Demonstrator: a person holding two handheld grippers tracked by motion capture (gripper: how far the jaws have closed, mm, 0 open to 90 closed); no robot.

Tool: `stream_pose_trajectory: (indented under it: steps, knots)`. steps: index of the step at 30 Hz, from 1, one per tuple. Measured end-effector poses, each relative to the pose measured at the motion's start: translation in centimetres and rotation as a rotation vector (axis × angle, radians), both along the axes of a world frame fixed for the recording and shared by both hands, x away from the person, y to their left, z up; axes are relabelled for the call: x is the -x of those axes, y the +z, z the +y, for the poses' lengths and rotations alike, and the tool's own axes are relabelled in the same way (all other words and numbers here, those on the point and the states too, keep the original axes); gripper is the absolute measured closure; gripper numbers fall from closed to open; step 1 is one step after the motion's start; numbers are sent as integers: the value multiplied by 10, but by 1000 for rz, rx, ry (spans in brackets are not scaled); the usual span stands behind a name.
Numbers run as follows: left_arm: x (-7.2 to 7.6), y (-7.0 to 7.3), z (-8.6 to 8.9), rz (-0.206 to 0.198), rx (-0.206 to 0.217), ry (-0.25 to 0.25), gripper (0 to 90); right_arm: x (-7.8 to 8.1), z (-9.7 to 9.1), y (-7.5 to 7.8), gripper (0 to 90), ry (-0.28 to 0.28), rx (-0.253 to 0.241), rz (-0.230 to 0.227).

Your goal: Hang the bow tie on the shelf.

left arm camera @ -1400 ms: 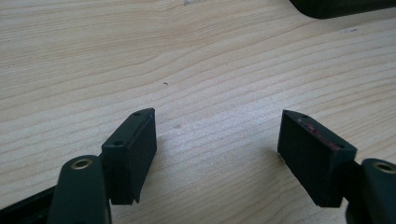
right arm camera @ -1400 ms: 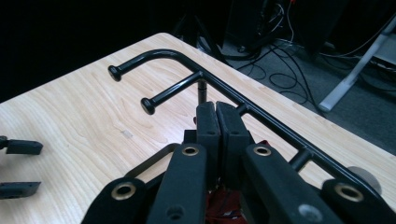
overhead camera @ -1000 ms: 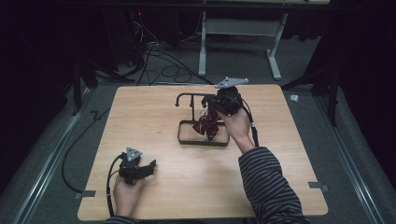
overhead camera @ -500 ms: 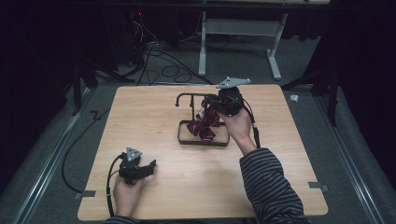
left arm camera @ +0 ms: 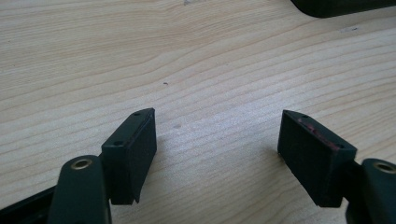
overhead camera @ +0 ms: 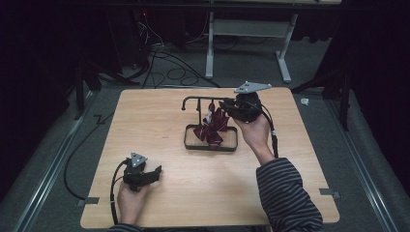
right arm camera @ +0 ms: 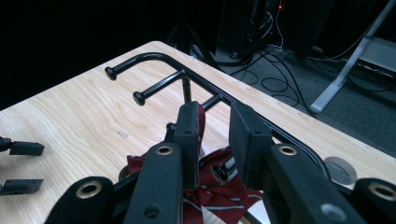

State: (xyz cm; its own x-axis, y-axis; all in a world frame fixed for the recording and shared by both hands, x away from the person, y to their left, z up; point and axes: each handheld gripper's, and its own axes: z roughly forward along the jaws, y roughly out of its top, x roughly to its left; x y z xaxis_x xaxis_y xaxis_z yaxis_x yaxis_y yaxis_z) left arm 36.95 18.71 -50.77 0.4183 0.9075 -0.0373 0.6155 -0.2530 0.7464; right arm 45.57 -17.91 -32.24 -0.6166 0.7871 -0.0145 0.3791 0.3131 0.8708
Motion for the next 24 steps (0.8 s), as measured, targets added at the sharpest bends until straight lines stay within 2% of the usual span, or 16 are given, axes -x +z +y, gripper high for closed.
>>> stream_pose_trajectory:
  steps: [8, 24]
  knots:
    - [0, 0, 0, -1, -5, -1, 287, 8, -15, 0, 708, -10, -24, -4]
    - [0, 0, -1, 1, -10, -2, 288, 22, -43, -9, 659, -40, -65, 20]
